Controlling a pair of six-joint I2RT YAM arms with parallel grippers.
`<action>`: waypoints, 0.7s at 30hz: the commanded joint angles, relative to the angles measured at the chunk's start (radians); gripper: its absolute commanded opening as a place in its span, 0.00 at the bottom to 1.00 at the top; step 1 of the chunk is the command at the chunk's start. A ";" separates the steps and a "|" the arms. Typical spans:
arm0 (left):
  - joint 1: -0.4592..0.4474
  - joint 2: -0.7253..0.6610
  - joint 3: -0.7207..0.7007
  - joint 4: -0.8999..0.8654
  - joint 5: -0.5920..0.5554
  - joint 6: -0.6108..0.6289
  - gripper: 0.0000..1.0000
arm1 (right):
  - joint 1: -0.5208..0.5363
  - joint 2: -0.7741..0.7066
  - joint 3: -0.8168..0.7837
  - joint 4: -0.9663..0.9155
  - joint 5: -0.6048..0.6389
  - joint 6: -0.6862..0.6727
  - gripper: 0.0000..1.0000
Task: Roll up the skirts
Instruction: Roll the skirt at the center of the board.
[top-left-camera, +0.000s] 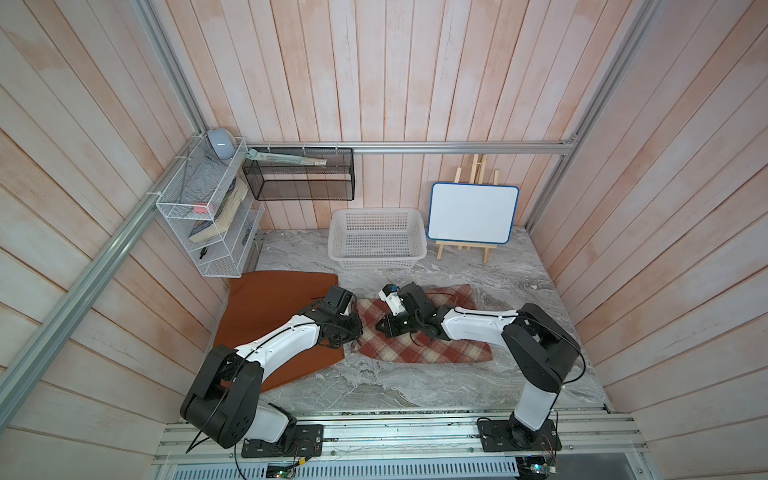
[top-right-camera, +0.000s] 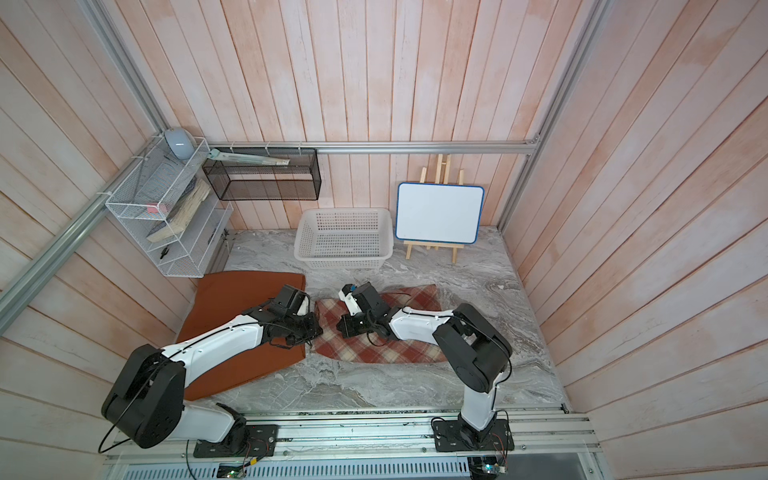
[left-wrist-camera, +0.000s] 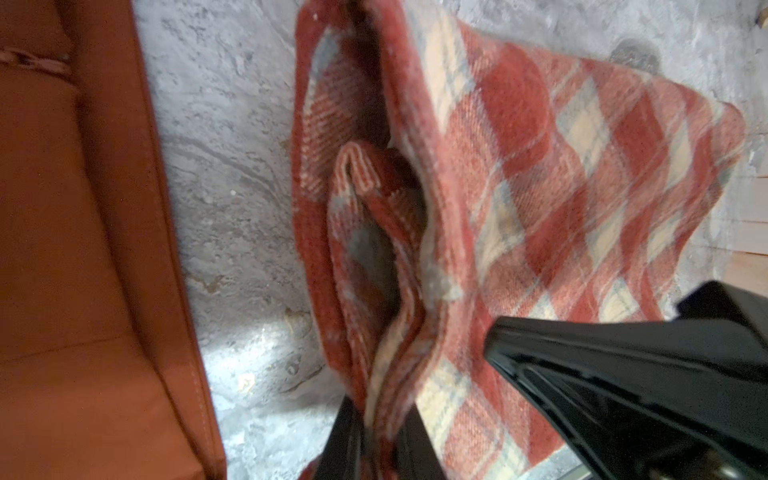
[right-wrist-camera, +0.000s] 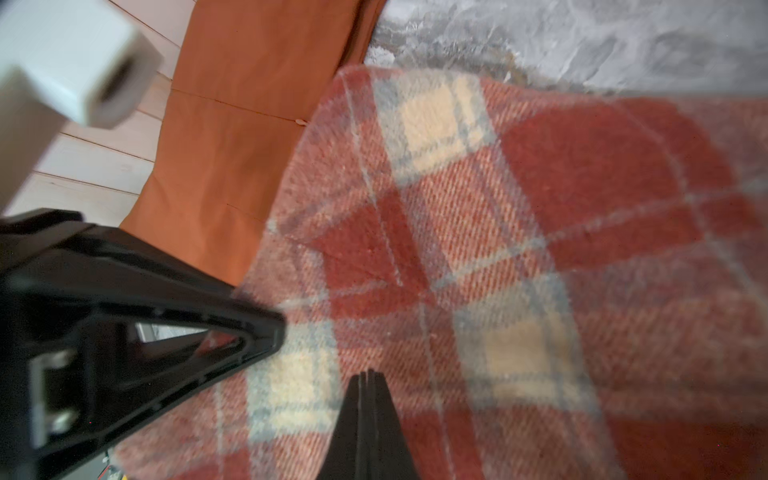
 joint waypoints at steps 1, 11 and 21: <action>-0.027 -0.005 0.048 -0.041 -0.052 0.008 0.00 | -0.003 0.072 -0.011 0.062 -0.033 0.035 0.00; -0.128 0.077 0.143 -0.040 -0.072 -0.032 0.00 | -0.011 0.134 -0.057 0.142 -0.047 0.091 0.00; -0.195 0.172 0.200 -0.051 -0.133 -0.032 0.00 | -0.068 0.027 -0.169 0.292 -0.108 0.234 0.00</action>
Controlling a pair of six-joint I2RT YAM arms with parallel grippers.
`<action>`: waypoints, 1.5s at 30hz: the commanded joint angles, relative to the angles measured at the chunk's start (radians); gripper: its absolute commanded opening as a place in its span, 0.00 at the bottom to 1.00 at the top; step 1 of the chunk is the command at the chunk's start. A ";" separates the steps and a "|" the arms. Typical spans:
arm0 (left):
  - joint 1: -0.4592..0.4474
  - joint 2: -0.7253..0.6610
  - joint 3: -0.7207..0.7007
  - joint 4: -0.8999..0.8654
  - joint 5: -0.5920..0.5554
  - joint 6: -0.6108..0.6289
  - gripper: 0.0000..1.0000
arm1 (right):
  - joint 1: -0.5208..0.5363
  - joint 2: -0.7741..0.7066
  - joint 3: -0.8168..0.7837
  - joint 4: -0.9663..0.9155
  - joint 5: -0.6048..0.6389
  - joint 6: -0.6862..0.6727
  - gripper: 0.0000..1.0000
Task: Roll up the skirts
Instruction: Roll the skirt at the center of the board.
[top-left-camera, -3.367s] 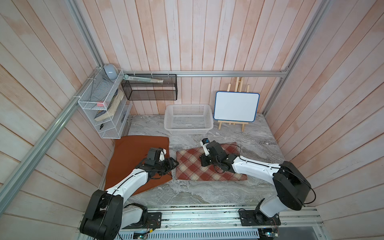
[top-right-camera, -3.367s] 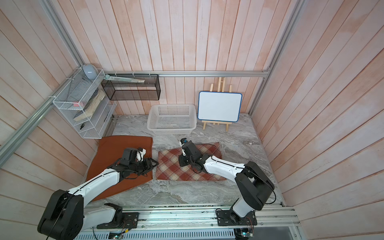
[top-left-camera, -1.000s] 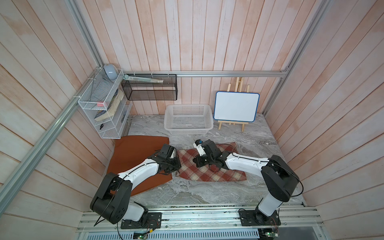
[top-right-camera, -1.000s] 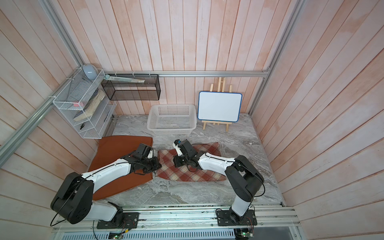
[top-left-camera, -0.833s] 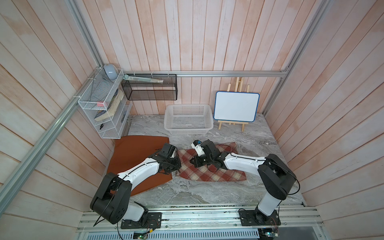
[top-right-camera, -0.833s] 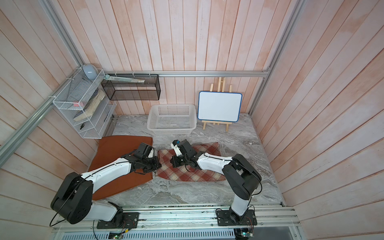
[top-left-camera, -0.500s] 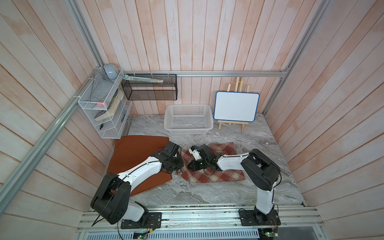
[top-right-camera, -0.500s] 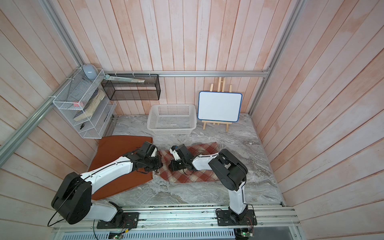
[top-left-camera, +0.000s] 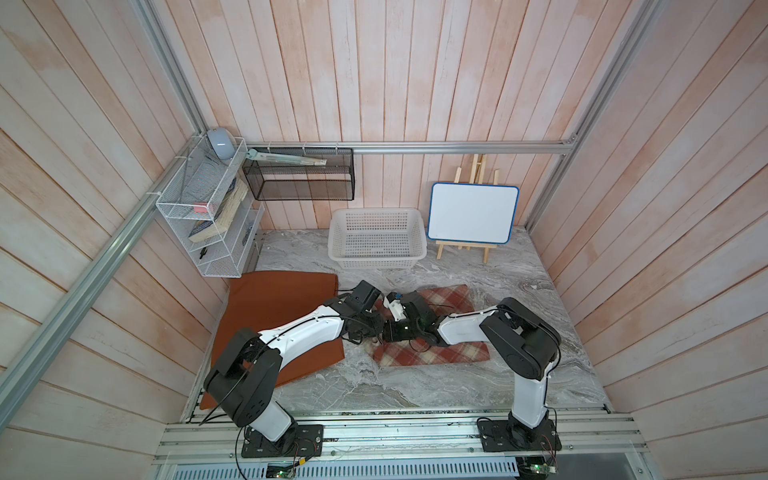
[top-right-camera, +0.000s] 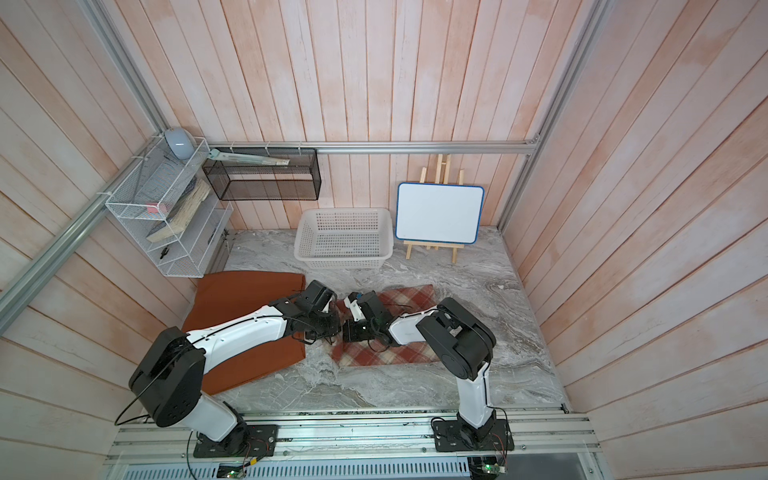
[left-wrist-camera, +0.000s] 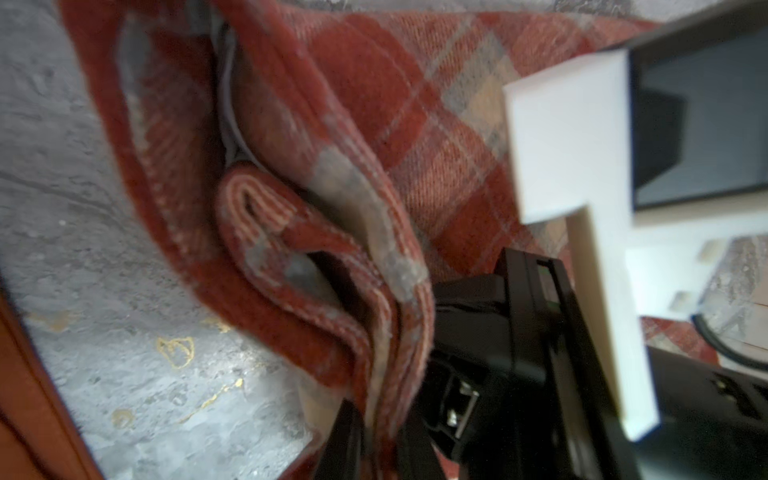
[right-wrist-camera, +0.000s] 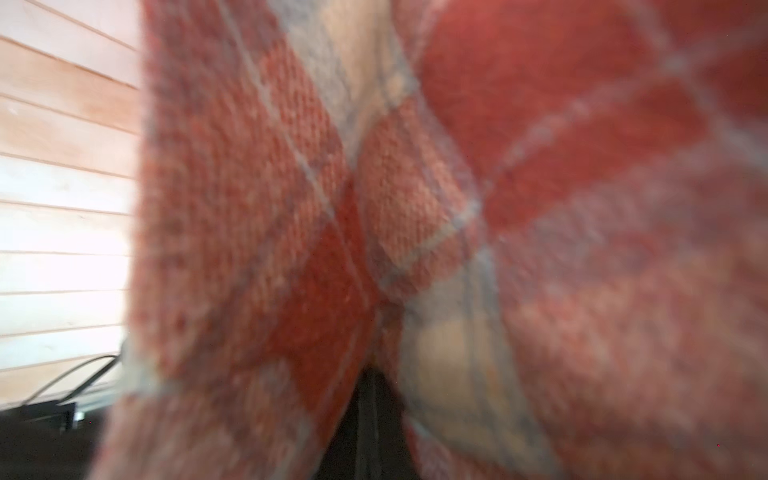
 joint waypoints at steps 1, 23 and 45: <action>-0.015 0.021 0.017 -0.010 -0.034 0.001 0.00 | -0.039 -0.076 -0.067 0.046 -0.019 0.073 0.00; -0.142 0.051 0.009 -0.001 -0.151 -0.006 0.00 | -0.216 -0.076 0.176 -0.229 -0.207 -0.242 0.46; -0.164 0.066 -0.012 0.025 -0.165 -0.008 0.04 | -0.165 0.025 0.223 -0.329 -0.233 -0.320 0.00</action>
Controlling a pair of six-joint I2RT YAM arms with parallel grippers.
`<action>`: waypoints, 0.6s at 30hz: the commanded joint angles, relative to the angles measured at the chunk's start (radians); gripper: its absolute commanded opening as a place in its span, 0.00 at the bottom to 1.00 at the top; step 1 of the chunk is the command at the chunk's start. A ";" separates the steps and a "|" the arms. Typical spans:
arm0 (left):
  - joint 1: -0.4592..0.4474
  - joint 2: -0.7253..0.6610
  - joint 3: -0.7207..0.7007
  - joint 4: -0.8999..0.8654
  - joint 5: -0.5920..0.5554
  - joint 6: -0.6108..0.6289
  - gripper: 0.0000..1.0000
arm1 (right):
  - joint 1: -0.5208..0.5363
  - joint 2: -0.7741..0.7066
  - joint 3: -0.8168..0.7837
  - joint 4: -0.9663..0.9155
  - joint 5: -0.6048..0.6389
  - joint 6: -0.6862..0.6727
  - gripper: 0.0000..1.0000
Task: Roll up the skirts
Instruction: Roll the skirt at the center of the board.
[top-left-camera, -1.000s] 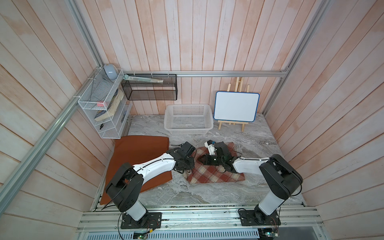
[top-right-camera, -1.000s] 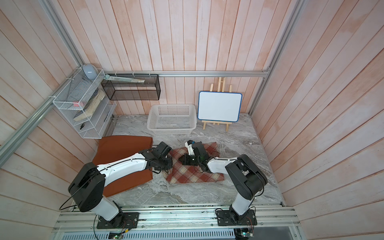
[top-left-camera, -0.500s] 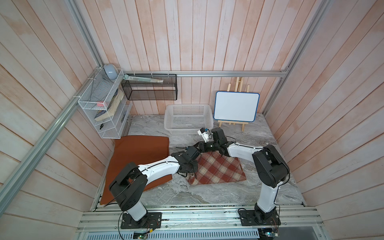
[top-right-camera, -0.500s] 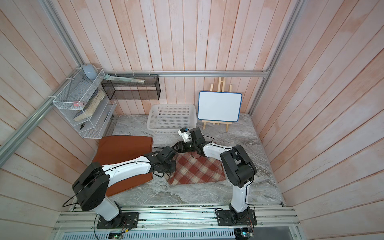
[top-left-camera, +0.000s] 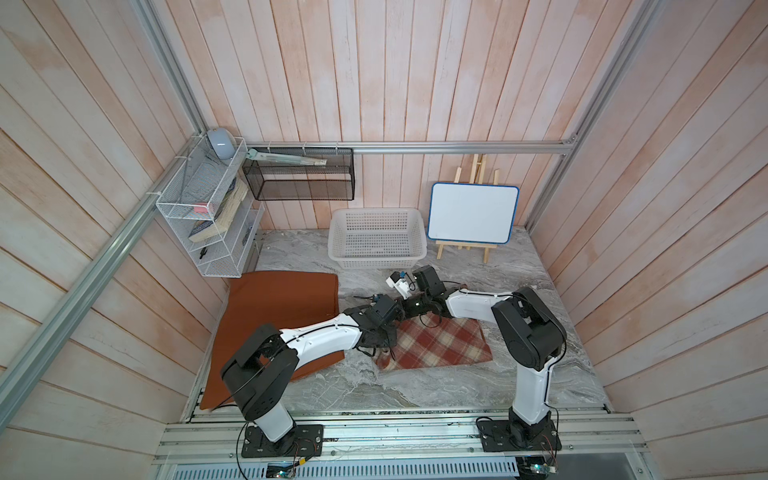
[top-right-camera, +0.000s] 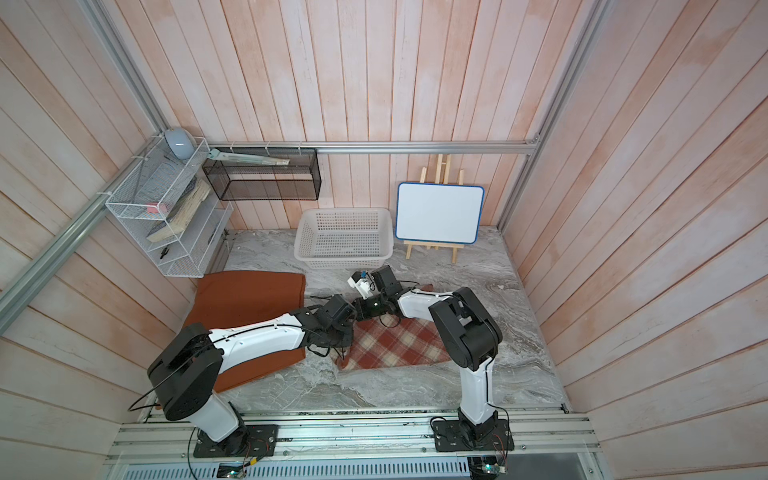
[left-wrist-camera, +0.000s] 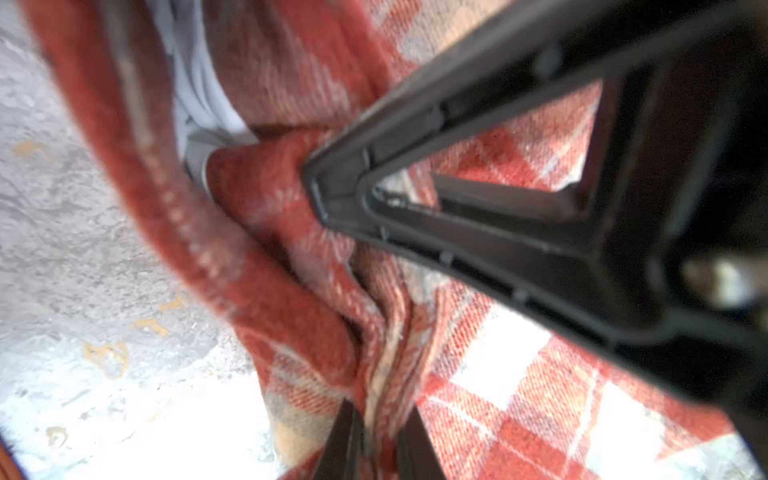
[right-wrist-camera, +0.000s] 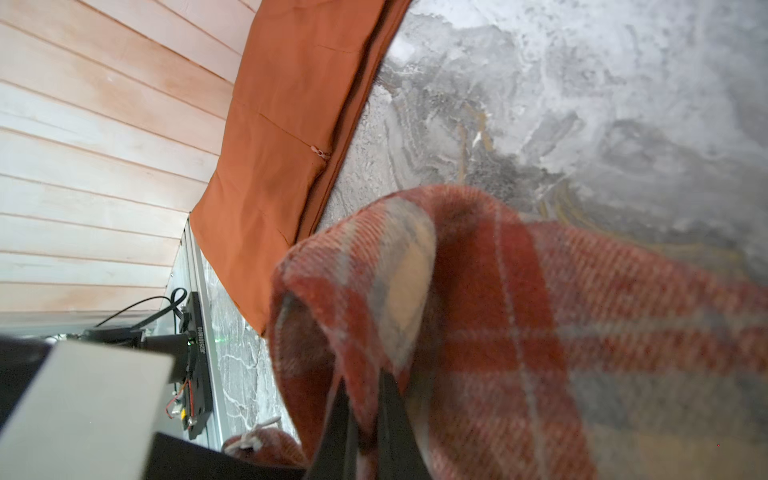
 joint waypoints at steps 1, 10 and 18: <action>-0.007 -0.001 -0.017 -0.003 -0.002 -0.007 0.06 | 0.002 -0.013 -0.025 -0.020 0.056 0.002 0.00; -0.012 -0.067 -0.019 -0.001 -0.016 -0.006 0.35 | 0.000 -0.008 -0.064 0.001 0.175 0.012 0.00; -0.016 -0.136 -0.001 -0.001 -0.015 -0.008 0.46 | -0.007 0.003 -0.098 0.039 0.201 0.031 0.00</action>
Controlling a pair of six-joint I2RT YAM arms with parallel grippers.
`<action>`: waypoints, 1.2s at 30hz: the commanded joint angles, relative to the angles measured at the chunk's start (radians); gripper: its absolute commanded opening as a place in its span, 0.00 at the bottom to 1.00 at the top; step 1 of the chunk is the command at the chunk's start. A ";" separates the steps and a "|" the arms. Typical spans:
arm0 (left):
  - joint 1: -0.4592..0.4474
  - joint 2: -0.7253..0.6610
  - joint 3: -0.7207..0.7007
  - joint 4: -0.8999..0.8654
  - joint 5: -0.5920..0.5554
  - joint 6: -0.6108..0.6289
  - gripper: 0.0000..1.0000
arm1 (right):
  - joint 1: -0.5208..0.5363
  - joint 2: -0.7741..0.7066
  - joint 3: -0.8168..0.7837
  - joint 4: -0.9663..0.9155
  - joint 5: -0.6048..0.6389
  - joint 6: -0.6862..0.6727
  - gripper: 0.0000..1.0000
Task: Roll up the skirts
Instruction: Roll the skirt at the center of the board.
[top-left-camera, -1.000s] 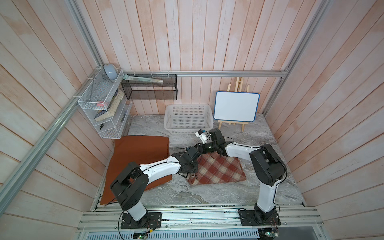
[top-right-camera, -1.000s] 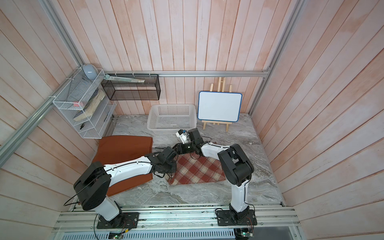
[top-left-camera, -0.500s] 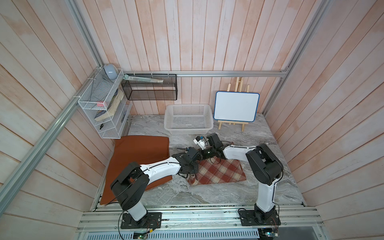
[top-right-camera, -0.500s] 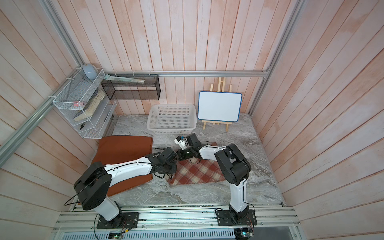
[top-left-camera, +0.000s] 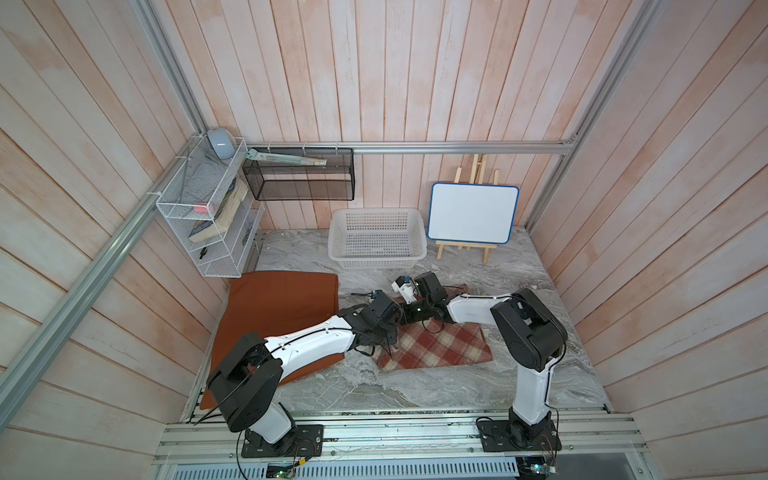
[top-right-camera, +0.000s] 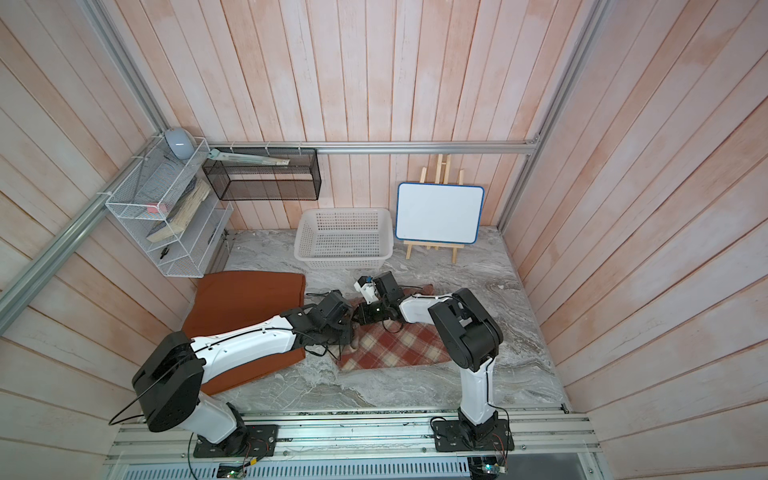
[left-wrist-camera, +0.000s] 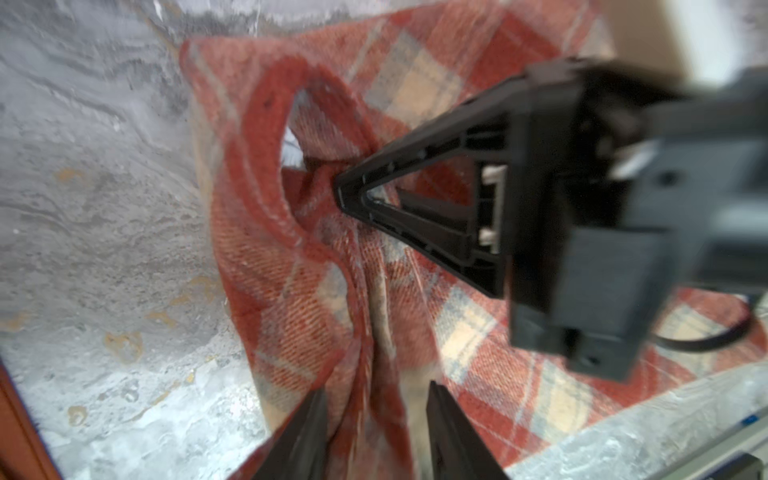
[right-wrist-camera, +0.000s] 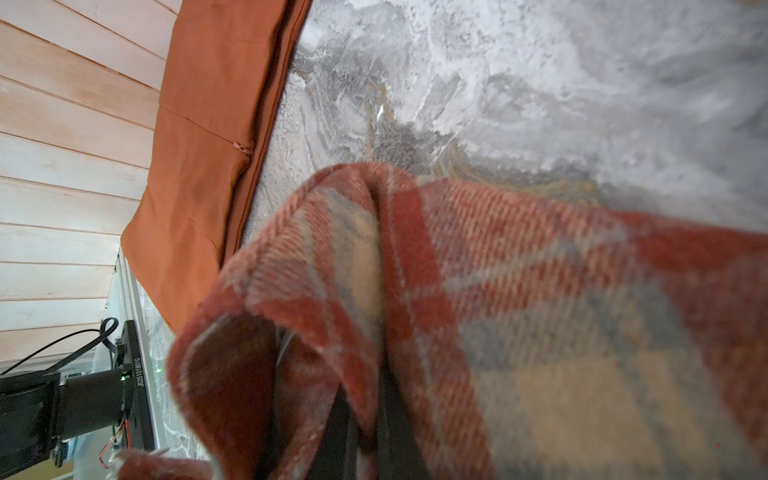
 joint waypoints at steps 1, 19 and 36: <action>-0.008 -0.047 0.014 -0.015 -0.018 -0.002 0.46 | -0.007 0.010 -0.025 -0.001 0.047 0.015 0.00; 0.092 -0.264 -0.280 0.053 -0.182 -0.172 0.00 | -0.007 -0.012 -0.051 0.025 0.050 0.037 0.00; -0.011 -0.128 -0.257 0.355 -0.104 -0.181 0.00 | -0.008 -0.025 -0.082 0.063 0.046 0.069 0.00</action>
